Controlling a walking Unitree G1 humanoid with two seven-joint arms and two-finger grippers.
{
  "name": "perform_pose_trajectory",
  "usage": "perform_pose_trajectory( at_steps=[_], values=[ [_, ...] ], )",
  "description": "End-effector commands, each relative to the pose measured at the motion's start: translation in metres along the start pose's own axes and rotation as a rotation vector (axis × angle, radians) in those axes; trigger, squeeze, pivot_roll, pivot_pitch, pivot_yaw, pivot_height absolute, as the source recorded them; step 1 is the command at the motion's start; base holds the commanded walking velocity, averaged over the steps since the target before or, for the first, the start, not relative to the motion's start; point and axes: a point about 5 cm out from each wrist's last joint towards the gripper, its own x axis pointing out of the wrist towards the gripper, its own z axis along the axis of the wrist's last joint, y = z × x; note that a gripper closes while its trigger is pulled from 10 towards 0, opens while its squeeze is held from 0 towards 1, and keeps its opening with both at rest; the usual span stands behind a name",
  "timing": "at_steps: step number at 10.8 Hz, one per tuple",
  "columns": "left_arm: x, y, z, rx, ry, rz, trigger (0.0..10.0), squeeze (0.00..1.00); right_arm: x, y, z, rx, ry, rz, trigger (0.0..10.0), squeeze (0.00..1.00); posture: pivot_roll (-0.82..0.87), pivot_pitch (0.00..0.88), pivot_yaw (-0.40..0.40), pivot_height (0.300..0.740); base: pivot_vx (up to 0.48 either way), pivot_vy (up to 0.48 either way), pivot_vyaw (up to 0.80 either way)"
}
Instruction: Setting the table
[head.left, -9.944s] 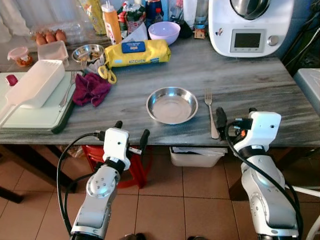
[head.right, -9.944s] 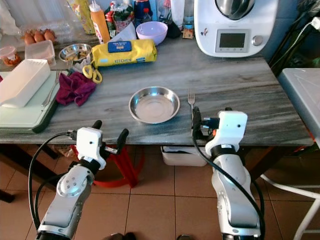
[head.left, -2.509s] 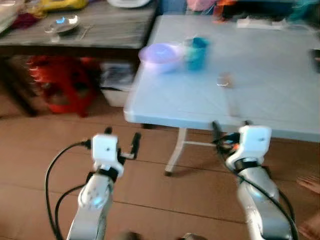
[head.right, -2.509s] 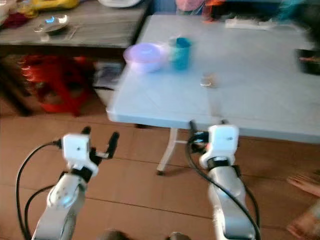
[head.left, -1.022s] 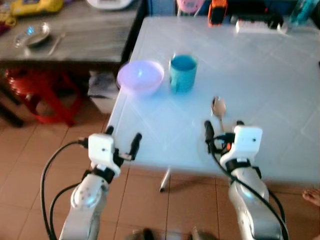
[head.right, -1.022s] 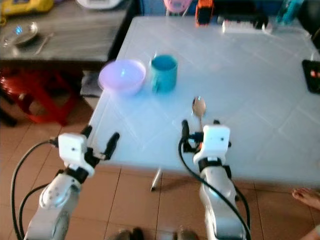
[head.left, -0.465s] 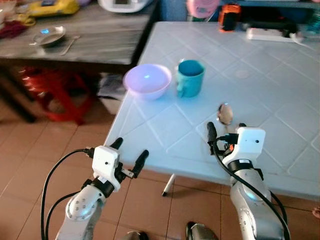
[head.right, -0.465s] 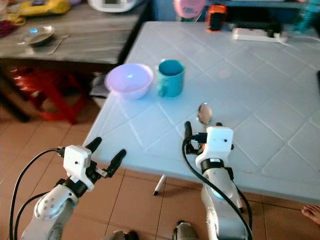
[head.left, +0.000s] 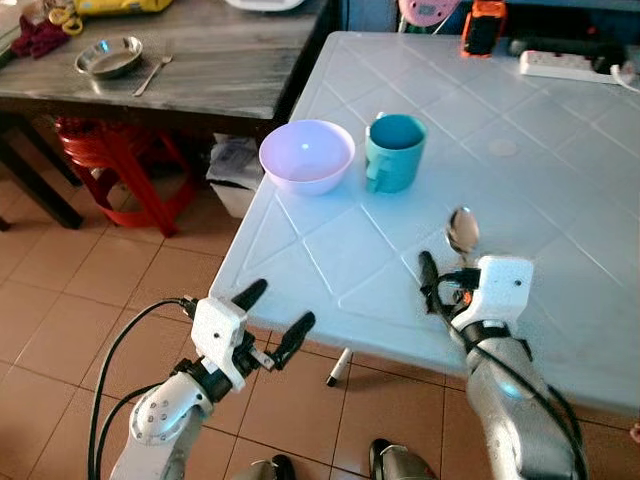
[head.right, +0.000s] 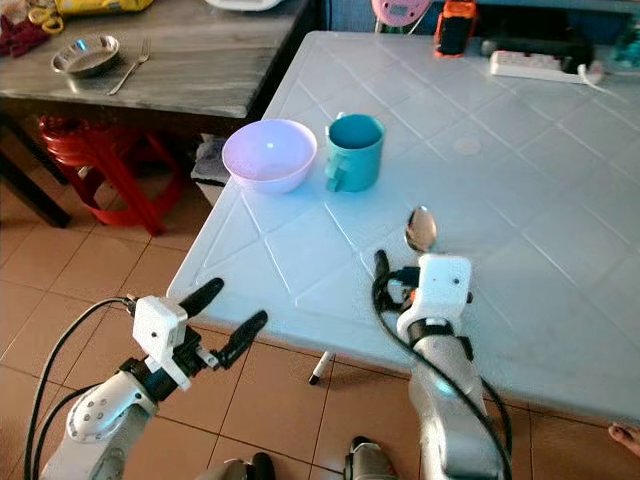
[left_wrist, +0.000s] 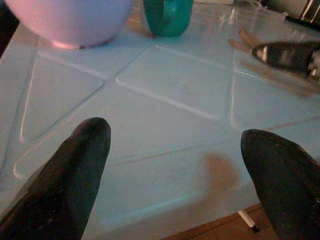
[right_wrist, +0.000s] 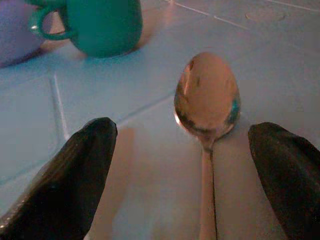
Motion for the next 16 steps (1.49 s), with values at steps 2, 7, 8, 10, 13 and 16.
perform_pose_trajectory(
  at_steps=[2, 7, 8, 10, 13, 16],
  values=[
    [-0.005, 0.002, -0.015, -0.002, 0.036, -0.012, 10.0, 0.00, 0.001, 0.001, -0.011, 0.003, 0.091, 0.020, 10.0, 0.00, -0.08, 0.218, 0.068, 0.740, 0.000, 0.000, 0.00],
    [-0.005, 0.003, -0.015, 0.010, 0.013, -0.023, 10.0, 0.00, -0.012, 0.009, -0.014, 0.010, 0.171, 0.025, 10.0, 0.00, -0.08, 0.226, 0.068, 0.740, 0.000, 0.000, 0.00],
    [-0.005, 0.003, -0.014, 0.021, 0.007, -0.034, 10.0, 0.00, -0.014, 0.005, -0.014, 0.023, 0.203, 0.008, 10.0, 0.00, -0.08, 0.227, 0.073, 0.740, 0.000, 0.000, 0.00],
    [-0.002, 0.001, -0.003, 0.031, -0.011, -0.048, 10.0, 0.00, -0.021, -0.001, -0.011, 0.034, 0.278, -0.020, 10.0, 0.00, -0.08, 0.229, 0.080, 0.740, 0.000, 0.000, 0.00],
    [0.006, -0.004, 0.021, 0.043, -0.046, -0.066, 10.0, 0.00, -0.036, -0.014, -0.013, 0.018, 0.344, -0.069, 0.0, 0.00, -0.09, 0.230, 0.084, 0.740, 0.000, 0.000, 0.00],
    [0.008, -0.010, 0.032, 0.034, -0.054, -0.068, 10.0, 0.00, -0.037, -0.032, -0.007, -0.060, 0.361, -0.131, 0.0, 0.00, -0.10, 0.234, 0.090, 0.740, 0.000, 0.000, 0.00]
  ],
)
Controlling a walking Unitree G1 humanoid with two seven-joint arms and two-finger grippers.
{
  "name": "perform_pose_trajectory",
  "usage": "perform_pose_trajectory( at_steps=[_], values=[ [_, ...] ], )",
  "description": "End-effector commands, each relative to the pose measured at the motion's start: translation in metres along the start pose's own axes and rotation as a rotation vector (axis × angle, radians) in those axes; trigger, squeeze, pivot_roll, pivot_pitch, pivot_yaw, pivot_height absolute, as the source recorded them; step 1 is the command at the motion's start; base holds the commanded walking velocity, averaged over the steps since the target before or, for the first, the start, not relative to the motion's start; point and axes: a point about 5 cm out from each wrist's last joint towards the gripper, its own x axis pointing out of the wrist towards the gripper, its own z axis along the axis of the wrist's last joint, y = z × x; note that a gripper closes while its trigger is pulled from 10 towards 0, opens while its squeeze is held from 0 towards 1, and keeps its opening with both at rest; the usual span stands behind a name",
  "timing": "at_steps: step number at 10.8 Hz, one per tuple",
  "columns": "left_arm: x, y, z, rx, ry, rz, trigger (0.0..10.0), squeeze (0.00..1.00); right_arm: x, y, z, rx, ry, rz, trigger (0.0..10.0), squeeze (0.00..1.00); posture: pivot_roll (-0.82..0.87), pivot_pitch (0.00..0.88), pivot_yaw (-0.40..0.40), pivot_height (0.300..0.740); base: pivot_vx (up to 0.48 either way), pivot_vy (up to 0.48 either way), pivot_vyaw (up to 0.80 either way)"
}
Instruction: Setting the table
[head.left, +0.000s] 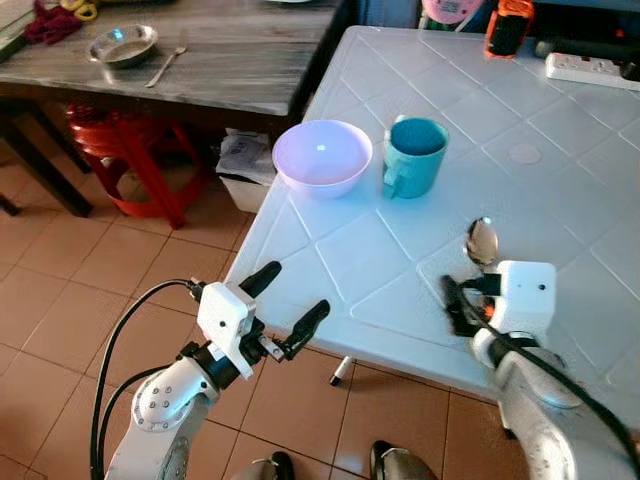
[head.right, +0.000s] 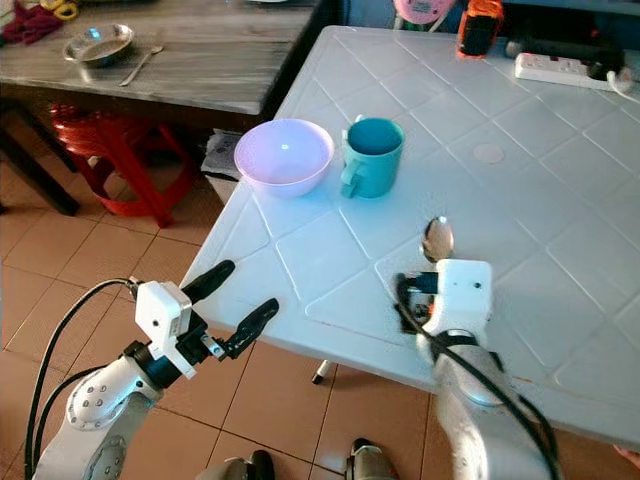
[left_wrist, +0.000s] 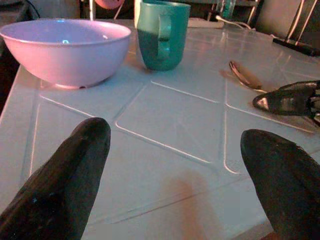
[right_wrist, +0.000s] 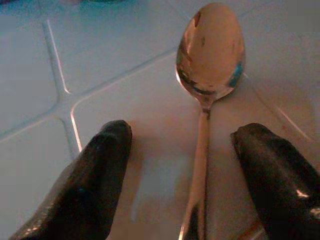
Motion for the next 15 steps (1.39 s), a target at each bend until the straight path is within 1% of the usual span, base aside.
perform_pose_trajectory(
  at_steps=[1, 2, 3, 4, 5, 6, 7, 8, 9, 10, 11, 12, 13, 15],
  values=[
    [-0.003, -0.001, 0.002, 0.001, 0.010, 0.003, 10.0, 0.00, 0.000, -0.015, -0.020, -0.011, 0.115, -0.083, 0.0, 0.00, -0.10, 0.235, 0.091, 0.740, 0.000, 0.000, 0.00],
    [-0.001, -0.002, 0.004, 0.008, 0.005, -0.019, 10.0, 0.00, 0.001, -0.017, -0.018, -0.015, 0.118, -0.090, 2.1, 0.00, -0.10, 0.236, 0.089, 0.740, 0.000, 0.000, 0.00],
    [0.003, -0.003, 0.007, 0.023, 0.004, -0.054, 10.0, 0.00, 0.005, -0.018, -0.019, -0.017, 0.123, -0.087, 5.1, 0.00, -0.10, 0.236, 0.084, 0.740, 0.000, 0.000, 0.00],
    [0.010, -0.002, 0.008, 0.056, 0.006, -0.086, 10.0, 0.00, 0.009, -0.017, -0.019, -0.017, 0.126, -0.080, 6.2, 0.00, -0.10, 0.237, 0.079, 0.740, 0.000, 0.000, 0.00],
    [0.020, 0.007, -0.004, 0.127, 0.052, -0.107, 10.0, 0.00, 0.013, -0.014, -0.019, -0.021, 0.125, -0.069, 10.0, 0.00, -0.10, 0.234, 0.072, 0.740, 0.000, 0.000, 0.00],
    [0.024, 0.012, -0.010, 0.139, 0.059, -0.097, 10.0, 0.00, 0.015, -0.013, -0.019, -0.019, 0.125, -0.063, 10.0, 0.00, -0.10, 0.233, 0.069, 0.740, 0.000, 0.000, 0.00],
    [0.031, 0.021, -0.018, 0.183, 0.075, -0.074, 10.0, 0.00, 0.017, -0.011, -0.020, -0.022, 0.124, -0.053, 10.0, 0.00, -0.11, 0.233, 0.071, 0.740, 0.000, 0.000, 0.00],
    [0.033, 0.026, -0.023, 0.191, 0.083, -0.065, 10.0, 0.00, 0.018, -0.010, -0.021, -0.021, 0.126, -0.052, 10.0, 0.00, -0.12, 0.233, 0.074, 0.740, 0.000, 0.000, 0.00],
    [0.034, 0.027, -0.026, 0.194, 0.089, -0.069, 10.0, 0.00, 0.017, -0.010, -0.024, -0.022, 0.130, -0.054, 10.0, 0.00, -0.12, 0.232, 0.075, 0.740, 0.000, 0.000, 0.00],
    [0.035, 0.024, -0.030, 0.193, 0.078, -0.098, 10.0, 0.00, 0.017, -0.010, -0.026, -0.021, 0.133, -0.057, 10.0, 0.00, -0.12, 0.232, 0.077, 0.740, 0.000, 0.000, 0.00],
    [0.035, 0.017, -0.030, 0.171, 0.055, -0.149, 10.0, 0.00, 0.016, -0.013, -0.028, -0.017, 0.140, -0.063, 4.0, 0.00, -0.12, 0.233, 0.078, 0.740, 0.000, 0.000, 0.00],
    [0.035, 0.010, -0.030, 0.148, 0.038, -0.199, 10.0, 0.00, 0.016, -0.013, -0.030, -0.005, 0.149, -0.065, 0.0, 0.00, -0.13, 0.233, 0.077, 0.740, 0.000, 0.000, 0.00],
    [0.035, 0.007, -0.030, 0.156, 0.026, -0.214, 10.0, 0.00, 0.018, -0.013, -0.030, -0.007, 0.151, -0.059, 0.0, 0.00, -0.12, 0.233, 0.075, 0.740, 0.000, 0.000, 0.00],
    [0.034, 0.008, -0.033, 0.164, 0.021, -0.212, 10.0, 0.00, 0.019, -0.014, -0.030, -0.007, 0.156, -0.054, 0.0, 0.00, -0.12, 0.233, 0.070, 0.740, 0.000, 0.000, 0.00]
  ],
)
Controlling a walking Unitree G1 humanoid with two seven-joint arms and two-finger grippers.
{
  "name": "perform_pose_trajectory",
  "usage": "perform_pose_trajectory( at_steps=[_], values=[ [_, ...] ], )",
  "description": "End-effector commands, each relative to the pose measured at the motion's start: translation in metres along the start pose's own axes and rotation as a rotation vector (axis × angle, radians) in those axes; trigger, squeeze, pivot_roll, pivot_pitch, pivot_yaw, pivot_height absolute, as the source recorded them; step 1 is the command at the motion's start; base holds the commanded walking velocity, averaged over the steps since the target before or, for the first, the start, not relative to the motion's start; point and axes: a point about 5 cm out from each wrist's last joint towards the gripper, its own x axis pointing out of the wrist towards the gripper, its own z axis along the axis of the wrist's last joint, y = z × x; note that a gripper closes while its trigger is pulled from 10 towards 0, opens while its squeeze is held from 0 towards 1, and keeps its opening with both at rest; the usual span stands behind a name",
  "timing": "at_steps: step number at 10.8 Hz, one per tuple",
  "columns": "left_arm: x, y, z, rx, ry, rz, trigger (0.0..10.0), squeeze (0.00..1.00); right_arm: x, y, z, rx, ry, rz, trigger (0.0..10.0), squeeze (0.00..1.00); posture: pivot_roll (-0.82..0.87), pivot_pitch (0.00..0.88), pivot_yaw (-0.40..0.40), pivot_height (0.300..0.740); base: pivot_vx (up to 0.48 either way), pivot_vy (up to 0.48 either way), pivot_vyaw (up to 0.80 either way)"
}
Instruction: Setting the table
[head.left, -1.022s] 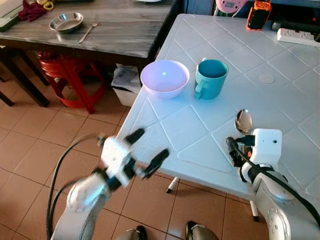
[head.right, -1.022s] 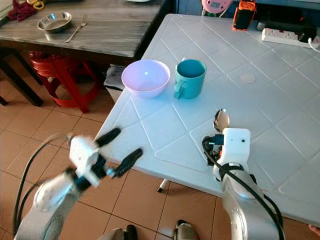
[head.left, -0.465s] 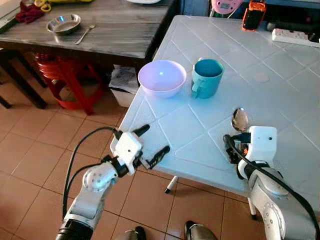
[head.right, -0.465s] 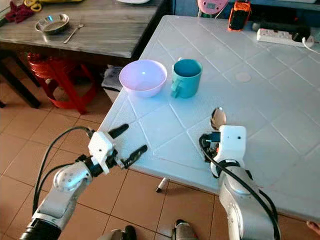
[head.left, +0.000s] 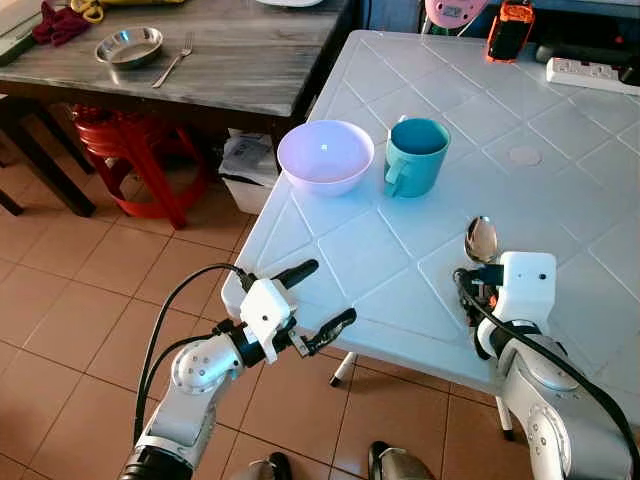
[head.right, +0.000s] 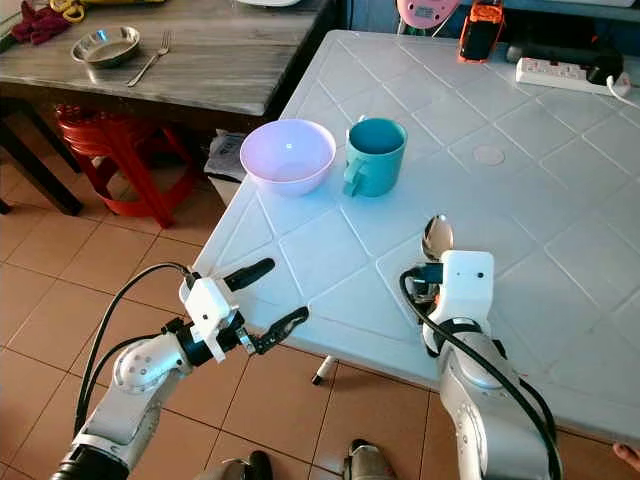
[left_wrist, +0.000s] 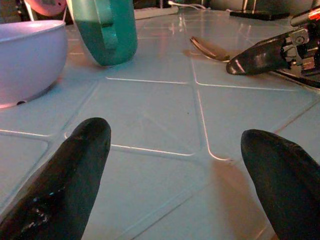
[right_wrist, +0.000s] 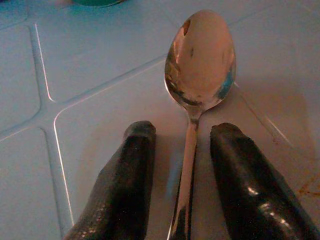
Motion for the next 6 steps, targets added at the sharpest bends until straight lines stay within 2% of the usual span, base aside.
perform_pose_trajectory(
  at_steps=[1, 6],
  values=[
    [-0.0033, -0.0007, -0.0028, 0.002, 0.008, -0.011, 10.0, 0.00, 0.0023, -0.0110, -0.0308, 0.004, 0.159, -0.051, 0.0, 0.00, -0.12, 0.232, 0.067, 0.740, 0.000, 0.000, 0.00],
    [-0.0033, -0.0008, -0.0023, 0.011, -0.003, -0.013, 10.0, 0.00, 0.0031, -0.0108, -0.0328, 0.059, 0.174, -0.059, 0.0, 0.00, -0.12, 0.227, 0.067, 0.740, 0.000, 0.000, 0.00]
  ],
)
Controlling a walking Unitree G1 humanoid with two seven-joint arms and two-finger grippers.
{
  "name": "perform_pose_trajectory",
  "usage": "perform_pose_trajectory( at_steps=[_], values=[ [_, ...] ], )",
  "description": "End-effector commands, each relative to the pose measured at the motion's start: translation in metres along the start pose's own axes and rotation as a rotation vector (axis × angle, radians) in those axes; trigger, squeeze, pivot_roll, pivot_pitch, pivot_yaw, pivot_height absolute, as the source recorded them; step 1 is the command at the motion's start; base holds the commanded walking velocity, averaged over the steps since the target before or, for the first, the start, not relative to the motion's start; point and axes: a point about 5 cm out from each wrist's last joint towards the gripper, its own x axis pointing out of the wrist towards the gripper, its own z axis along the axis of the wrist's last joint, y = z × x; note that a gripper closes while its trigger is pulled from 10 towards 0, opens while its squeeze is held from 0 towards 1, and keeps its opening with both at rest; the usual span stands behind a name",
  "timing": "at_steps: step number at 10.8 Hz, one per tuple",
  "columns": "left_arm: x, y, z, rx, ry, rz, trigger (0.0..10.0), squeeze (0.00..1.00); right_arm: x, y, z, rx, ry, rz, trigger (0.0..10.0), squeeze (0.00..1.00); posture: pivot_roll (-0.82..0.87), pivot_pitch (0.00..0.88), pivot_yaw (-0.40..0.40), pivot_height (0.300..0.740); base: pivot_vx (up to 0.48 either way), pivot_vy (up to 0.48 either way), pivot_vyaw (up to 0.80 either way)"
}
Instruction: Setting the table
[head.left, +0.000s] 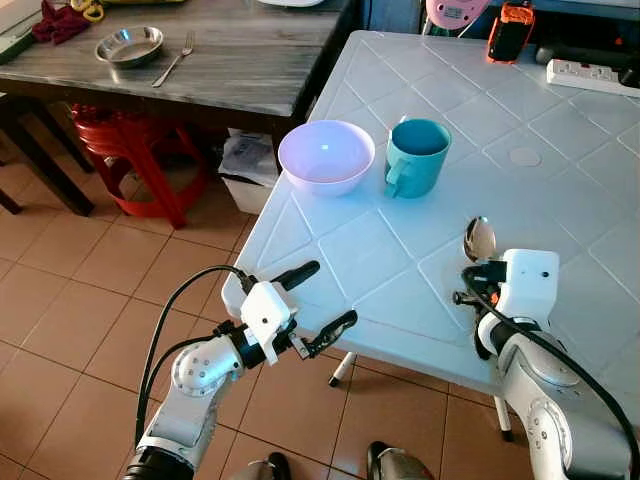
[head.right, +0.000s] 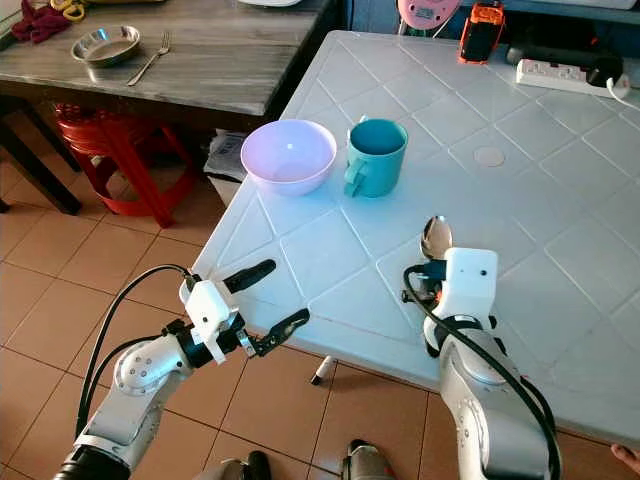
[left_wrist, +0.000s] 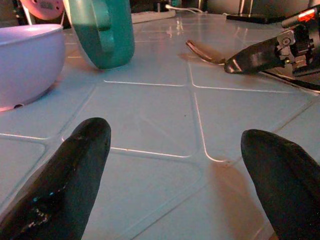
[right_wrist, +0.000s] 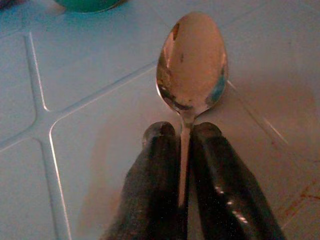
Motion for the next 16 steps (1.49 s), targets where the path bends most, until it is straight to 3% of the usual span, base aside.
perform_pose_trajectory(
  at_steps=[1, 7, 8, 11, 15, 16],
  values=[
    [-0.003, 0.000, -0.002, 0.004, 0.007, -0.003, 10.0, 0.00, 0.000, -0.010, -0.033, 0.029, 0.174, -0.056, 0.0, 0.00, -0.12, 0.230, 0.071, 0.740, 0.000, 0.000, 0.00],
    [-0.002, -0.002, 0.000, 0.004, 0.001, -0.012, 10.0, 0.00, 0.003, 0.001, -0.032, 0.122, 0.169, -0.042, 0.0, 0.00, -0.12, 0.233, 0.077, 0.740, 0.000, 0.000, 0.00],
    [-0.002, 0.000, 0.001, 0.006, 0.000, 0.004, 10.0, 0.00, 0.005, 0.003, -0.025, 0.151, 0.118, -0.037, 0.0, 0.00, -0.12, 0.229, 0.079, 0.740, 0.000, 0.000, 0.00],
    [-0.002, 0.036, 0.003, 0.004, 0.020, 0.339, 10.0, 0.00, 0.009, 0.015, 0.005, 0.178, -0.074, 0.021, 0.0, 0.00, -0.12, 0.224, 0.084, 0.740, 0.000, 0.000, 0.00],
    [-0.014, 0.058, 0.015, 0.008, -0.011, 0.661, 10.0, 0.00, 0.007, 0.023, 0.039, 0.155, -0.292, 0.054, 0.0, 0.00, -0.10, 0.211, 0.074, 0.740, 0.000, 0.000, 0.00],
    [-0.018, 0.061, 0.017, 0.012, -0.013, 0.712, 10.0, 0.00, 0.006, 0.026, 0.045, 0.133, -0.329, 0.071, 9.8, 0.00, -0.10, 0.210, 0.074, 0.740, 0.000, 0.000, 0.00]
  ],
)
